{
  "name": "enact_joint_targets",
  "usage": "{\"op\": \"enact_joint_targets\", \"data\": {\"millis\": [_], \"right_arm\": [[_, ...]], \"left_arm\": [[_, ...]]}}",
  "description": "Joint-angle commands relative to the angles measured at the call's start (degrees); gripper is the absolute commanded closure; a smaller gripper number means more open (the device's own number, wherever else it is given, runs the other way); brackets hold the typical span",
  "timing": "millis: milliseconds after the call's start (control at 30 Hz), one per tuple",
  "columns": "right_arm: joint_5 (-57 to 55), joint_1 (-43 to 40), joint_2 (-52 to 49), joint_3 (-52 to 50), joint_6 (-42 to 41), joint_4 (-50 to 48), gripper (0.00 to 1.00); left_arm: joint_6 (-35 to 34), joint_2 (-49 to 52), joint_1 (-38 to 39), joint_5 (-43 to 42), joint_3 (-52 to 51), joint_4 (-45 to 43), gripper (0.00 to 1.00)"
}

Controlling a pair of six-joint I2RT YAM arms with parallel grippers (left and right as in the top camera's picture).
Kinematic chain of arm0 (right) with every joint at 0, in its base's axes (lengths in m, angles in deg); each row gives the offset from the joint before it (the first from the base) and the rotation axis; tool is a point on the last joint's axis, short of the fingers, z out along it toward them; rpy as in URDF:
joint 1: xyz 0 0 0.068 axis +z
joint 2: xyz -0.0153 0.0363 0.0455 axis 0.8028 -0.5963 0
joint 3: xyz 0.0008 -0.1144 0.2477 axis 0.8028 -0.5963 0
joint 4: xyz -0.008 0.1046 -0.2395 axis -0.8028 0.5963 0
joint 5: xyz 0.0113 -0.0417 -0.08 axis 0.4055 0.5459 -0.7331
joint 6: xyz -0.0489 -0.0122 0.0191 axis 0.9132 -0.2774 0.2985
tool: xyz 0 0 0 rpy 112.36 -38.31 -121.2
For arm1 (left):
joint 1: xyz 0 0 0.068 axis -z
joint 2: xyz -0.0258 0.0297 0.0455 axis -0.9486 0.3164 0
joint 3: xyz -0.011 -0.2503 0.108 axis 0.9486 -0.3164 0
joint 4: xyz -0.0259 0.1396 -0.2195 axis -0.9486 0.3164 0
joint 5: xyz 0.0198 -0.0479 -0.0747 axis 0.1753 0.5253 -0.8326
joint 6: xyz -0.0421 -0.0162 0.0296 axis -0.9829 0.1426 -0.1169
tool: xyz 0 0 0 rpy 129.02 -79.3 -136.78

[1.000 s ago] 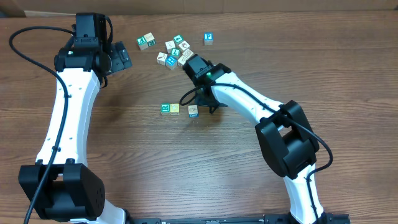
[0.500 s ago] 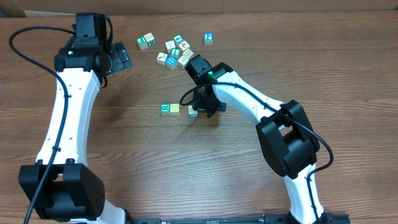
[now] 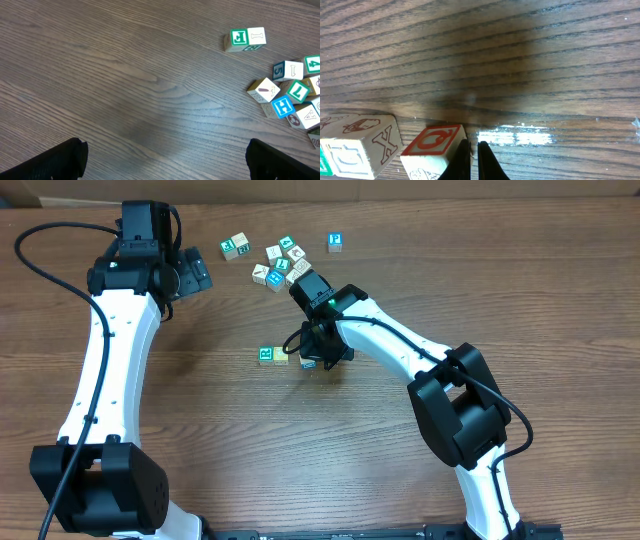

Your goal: Form a horizontal line

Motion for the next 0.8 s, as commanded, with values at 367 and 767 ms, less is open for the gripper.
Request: {"op": "enact_joint_targets", "data": {"millis": [367, 767], "right_arm": [[0.3, 0.2, 1.5, -0.3, 0.0, 1.6, 0.96], [-1.1, 0.2, 1.5, -0.3, 0.0, 1.7, 0.96]], "left_arm": [[0.2, 0.2, 0.1, 1.0, 0.1, -0.1, 0.00], [0.2, 0.2, 0.1, 1.0, 0.1, -0.1, 0.00]]}}
